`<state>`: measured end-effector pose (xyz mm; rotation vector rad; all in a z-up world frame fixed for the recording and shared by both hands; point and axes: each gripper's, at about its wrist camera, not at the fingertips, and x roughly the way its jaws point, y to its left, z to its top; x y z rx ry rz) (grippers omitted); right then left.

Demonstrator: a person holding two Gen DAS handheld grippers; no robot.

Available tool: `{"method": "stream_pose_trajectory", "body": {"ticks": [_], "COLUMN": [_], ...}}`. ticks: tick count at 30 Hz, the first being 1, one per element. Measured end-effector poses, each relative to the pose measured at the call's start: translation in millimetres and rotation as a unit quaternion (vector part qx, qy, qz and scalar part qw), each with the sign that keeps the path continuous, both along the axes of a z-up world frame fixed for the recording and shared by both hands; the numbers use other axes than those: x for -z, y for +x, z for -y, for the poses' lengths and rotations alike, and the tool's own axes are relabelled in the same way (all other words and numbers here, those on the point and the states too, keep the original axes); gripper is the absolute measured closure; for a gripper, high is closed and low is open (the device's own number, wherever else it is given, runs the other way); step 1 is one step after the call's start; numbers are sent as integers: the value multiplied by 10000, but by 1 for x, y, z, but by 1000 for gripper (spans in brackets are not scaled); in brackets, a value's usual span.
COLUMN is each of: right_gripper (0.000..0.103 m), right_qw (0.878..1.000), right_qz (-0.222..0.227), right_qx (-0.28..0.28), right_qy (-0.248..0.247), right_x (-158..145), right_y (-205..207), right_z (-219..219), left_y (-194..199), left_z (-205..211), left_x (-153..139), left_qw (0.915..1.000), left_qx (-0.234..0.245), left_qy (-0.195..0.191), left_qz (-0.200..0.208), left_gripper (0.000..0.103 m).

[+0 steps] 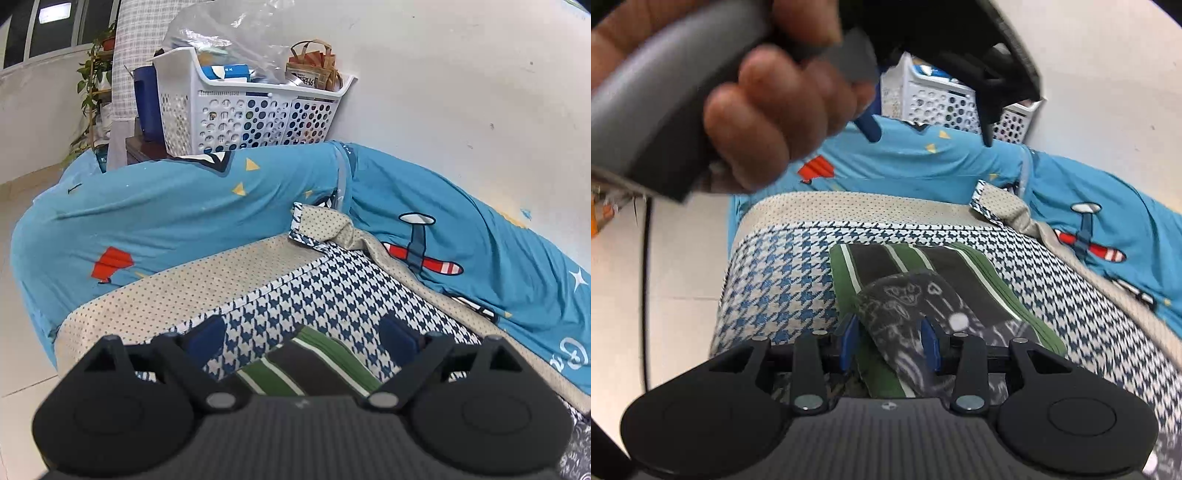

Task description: Fold clothes

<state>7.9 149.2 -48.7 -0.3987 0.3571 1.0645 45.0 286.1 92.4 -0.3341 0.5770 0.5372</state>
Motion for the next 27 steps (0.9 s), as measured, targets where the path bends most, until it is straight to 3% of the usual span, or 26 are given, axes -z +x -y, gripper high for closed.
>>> {"method": "stream_pose_trajectory", "body": {"ticks": [4, 6, 9, 11, 14, 17, 21, 23, 27], "right_gripper": [67, 85, 94, 94, 94, 94, 86, 79, 78], "right_qw": [9998, 9997, 9987, 9963, 9917, 9943, 9916, 9890, 9866], "right_qz": [-43, -95, -298, -506, -657, -603, -1205, -1385, -1536], "right_qx": [90, 131, 414, 518, 113, -121, -166, -275, -320], "right_qy": [-179, -194, 48, 466, 1101, 876, 430, 445, 453], "right_x": [11, 16, 16, 8, -9, -5, 13, 14, 10], "right_y": [6, 8, 14, 15, 5, 1, 7, 4, -4], "right_z": [-17, -21, -21, -17, -10, -16, -20, -14, 8], "left_y": [1, 2, 2, -1, -7, -7, 0, 0, 2], "left_z": [4, 7, 9, 10, 11, 13, 19, 22, 28], "left_x": [0, 0, -1, -5, -15, -17, -14, -14, -13], "left_qw": [10000, 9999, 9999, 9999, 9996, 9996, 9996, 9995, 9994], "left_qx": [62, 89, 105, 73, -16, -29, 86, 110, 204], "left_qy": [44, 82, 111, 137, 210, 193, 244, 293, 275], "left_qz": [-21, -35, -20, 32, 212, 224, 116, 108, 91], "left_gripper": [13, 13, 13, 13, 13, 12, 12, 12, 12]}}
